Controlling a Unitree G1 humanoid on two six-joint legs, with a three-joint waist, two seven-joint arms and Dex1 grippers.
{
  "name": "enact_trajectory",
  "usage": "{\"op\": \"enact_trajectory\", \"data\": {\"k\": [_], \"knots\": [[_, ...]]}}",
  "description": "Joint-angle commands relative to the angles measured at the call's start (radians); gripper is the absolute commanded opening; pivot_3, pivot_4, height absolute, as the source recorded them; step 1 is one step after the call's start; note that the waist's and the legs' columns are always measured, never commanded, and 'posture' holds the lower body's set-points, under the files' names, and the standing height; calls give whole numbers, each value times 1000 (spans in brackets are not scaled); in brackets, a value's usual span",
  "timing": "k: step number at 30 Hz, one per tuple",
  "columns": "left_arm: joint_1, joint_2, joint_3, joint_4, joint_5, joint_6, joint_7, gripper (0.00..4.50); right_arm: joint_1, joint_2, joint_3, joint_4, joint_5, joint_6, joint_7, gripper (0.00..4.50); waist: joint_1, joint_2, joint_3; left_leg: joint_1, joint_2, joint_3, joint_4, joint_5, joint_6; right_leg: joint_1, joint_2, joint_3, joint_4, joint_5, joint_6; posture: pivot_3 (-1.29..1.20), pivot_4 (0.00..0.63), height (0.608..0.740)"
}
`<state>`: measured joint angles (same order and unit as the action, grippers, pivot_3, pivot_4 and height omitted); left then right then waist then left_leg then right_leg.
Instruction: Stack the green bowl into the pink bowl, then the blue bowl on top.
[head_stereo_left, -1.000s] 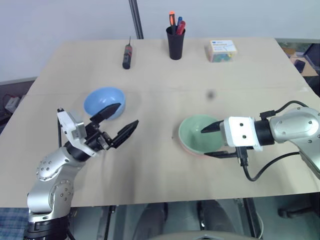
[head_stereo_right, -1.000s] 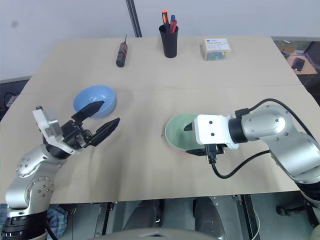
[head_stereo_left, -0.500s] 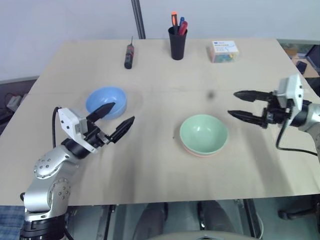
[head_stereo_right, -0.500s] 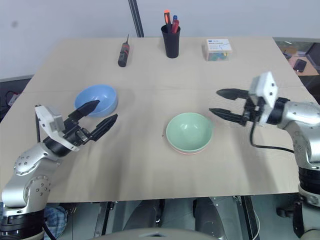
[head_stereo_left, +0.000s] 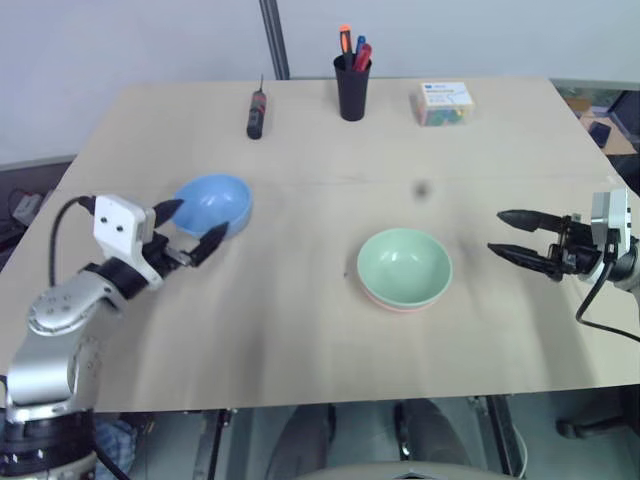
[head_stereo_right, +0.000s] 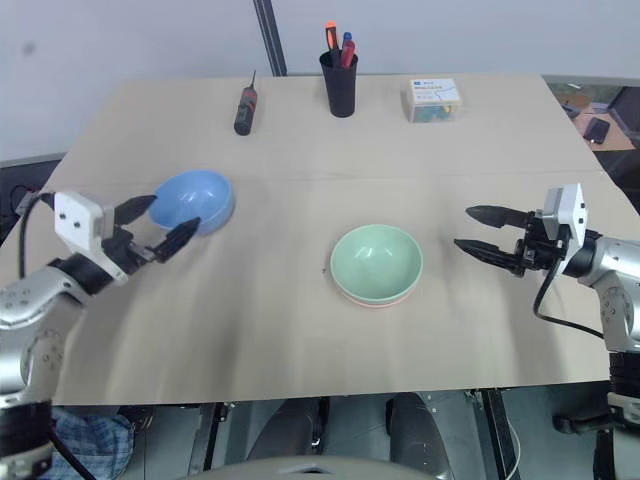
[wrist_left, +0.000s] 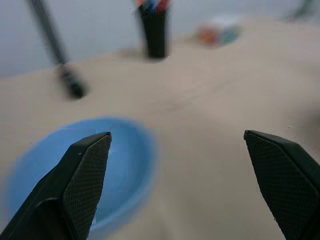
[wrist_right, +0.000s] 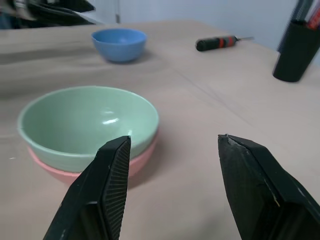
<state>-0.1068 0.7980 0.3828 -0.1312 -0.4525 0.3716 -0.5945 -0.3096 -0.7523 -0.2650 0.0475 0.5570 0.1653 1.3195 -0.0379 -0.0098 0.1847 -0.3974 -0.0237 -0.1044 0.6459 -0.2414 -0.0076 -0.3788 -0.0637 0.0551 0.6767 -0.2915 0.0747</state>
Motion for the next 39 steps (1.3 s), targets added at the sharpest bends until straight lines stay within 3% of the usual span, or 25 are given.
{"op": "enact_trajectory", "data": {"k": [1, 10, 17, 27, 38, 39], "knots": [[-75, 64, -32, 105, 77, 31, -2, 4500, -35, 2, -22, -42, 43, -34, 21, 2883, -2, 0, 0, 0, 0, 0, 0, 0, 0, 0, 0, 0, 0, 0, 0, 0, 150, 740], [-307, 78, -224, 353, 206, -62, -157, 4500, -51, -4, 2, -75, 49, -26, 11, 2883, 3, 0, 0, -1, 0, -1, 1, 0, 0, 0, 0, -1, 0, 0, 0, 0, 150, 740], [-399, 20, -216, 381, 158, -153, -247, 4500, -17, -12, -15, -107, 53, -20, -7, 2883, 1, 0, 0, -2, 0, -2, 1, 0, 0, -1, -1, -1, 0, 0, 0, 0, 150, 740], [-371, 31, -263, 360, 175, -99, -343, 4500, 19, -19, -26, -129, 58, -26, -26, 2883, -2, 0, 0, -2, 0, -2, 2, 0, 0, -1, -1, -1, 1, 0, 0, 0, 150, 740], [-372, 74, -335, 433, 330, -87, -309, 4500, 19, -21, -29, -106, 51, -50, -22, 2883, -2, 0, 0, -2, 0, -2, 2, 0, 0, -1, 0, -1, 1, 0, 0, 0, 150, 740], [-374, 75, -338, 435, 337, -85, -309, 4256, 18, -22, -28, -104, 52, -49, -21, 2920, -2, 0, 0, -2, 0, -2, 2, 0, 0, -1, 0, -1, 1, 0, 0, 0, 150, 740]]}}
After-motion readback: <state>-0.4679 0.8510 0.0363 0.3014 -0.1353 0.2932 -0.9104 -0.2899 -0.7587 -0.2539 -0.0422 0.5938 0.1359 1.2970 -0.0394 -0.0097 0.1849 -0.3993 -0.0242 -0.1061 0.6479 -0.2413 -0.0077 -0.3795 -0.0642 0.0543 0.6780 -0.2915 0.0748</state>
